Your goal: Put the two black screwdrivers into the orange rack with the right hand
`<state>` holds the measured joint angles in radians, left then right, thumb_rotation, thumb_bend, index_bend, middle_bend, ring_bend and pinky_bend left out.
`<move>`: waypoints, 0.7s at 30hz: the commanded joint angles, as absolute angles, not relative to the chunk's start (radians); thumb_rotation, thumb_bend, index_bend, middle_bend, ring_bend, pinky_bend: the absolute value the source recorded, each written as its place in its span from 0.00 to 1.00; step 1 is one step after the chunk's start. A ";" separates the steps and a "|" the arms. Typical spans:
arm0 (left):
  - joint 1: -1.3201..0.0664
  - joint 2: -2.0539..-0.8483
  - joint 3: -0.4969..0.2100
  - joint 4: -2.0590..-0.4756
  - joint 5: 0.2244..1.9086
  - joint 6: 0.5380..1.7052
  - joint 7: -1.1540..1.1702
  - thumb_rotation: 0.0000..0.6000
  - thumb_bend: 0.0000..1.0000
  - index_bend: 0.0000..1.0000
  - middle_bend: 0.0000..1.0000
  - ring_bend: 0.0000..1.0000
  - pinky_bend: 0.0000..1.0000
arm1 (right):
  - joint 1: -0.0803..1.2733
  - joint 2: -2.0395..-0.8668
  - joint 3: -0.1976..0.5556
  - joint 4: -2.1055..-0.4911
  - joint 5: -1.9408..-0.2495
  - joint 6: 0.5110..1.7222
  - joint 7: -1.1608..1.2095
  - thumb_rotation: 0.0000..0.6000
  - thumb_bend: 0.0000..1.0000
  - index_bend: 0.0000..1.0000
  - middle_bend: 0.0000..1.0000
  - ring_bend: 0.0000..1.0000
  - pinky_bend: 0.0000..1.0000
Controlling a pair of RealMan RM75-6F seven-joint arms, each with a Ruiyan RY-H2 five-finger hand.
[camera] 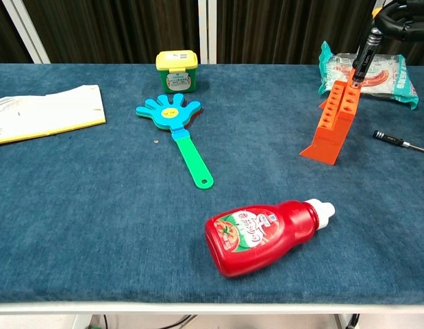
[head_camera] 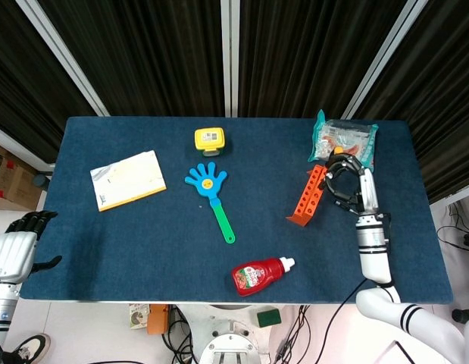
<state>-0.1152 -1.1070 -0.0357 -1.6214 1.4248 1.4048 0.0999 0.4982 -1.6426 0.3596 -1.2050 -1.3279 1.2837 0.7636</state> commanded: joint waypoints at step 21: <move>-0.113 -1.109 -0.031 -1.626 1.433 1.410 0.109 1.00 0.01 0.18 0.20 0.14 0.26 | 0.377 -1.562 0.262 -1.184 -1.511 1.568 0.613 1.00 0.34 0.42 0.48 0.51 0.39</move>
<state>-0.1132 -1.1092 -0.0315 -1.6256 1.4332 1.4100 0.1085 0.3987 -1.5797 0.2889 -1.2140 -1.5055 1.5663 0.6776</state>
